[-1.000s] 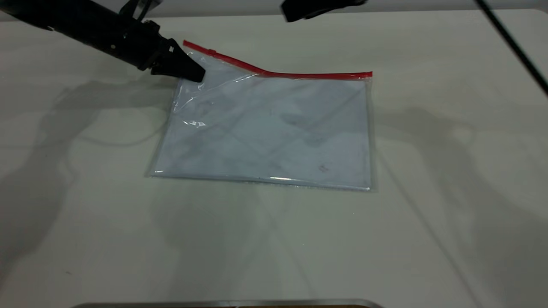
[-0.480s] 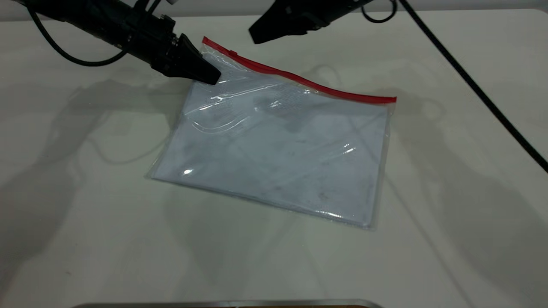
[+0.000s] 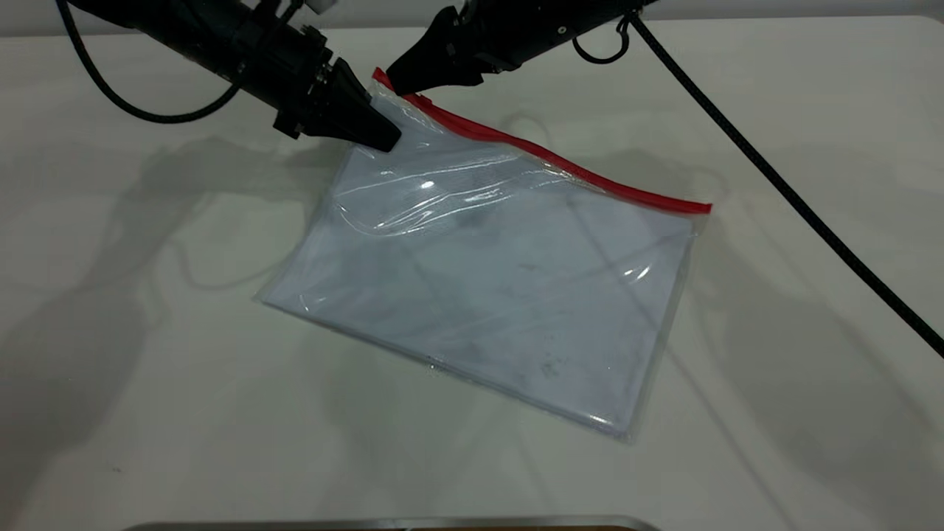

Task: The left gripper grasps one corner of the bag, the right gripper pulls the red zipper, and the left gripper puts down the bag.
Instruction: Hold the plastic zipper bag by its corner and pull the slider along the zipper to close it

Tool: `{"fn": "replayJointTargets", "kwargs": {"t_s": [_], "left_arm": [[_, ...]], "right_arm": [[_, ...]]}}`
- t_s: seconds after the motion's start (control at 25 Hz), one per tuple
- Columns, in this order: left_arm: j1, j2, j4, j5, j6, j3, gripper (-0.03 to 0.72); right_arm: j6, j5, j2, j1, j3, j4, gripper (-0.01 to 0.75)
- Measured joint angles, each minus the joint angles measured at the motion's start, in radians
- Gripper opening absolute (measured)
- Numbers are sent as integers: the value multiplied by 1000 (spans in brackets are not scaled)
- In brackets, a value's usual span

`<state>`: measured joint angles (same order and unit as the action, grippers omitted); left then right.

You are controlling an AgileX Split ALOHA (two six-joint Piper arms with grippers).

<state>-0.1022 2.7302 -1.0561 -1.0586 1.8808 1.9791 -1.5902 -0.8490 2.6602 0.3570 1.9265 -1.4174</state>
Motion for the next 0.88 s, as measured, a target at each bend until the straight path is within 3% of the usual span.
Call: {"fn": "replayJointTargets", "kwargs": {"t_s": [0.56, 0.88], "left_arm": [[-3, 0, 5, 21, 4, 0, 51], [-4, 0, -2, 28, 2, 0, 51]], "right_arm": [[0, 3, 28, 2, 3, -11, 446], [0, 9, 28, 2, 3, 3, 379]]}}
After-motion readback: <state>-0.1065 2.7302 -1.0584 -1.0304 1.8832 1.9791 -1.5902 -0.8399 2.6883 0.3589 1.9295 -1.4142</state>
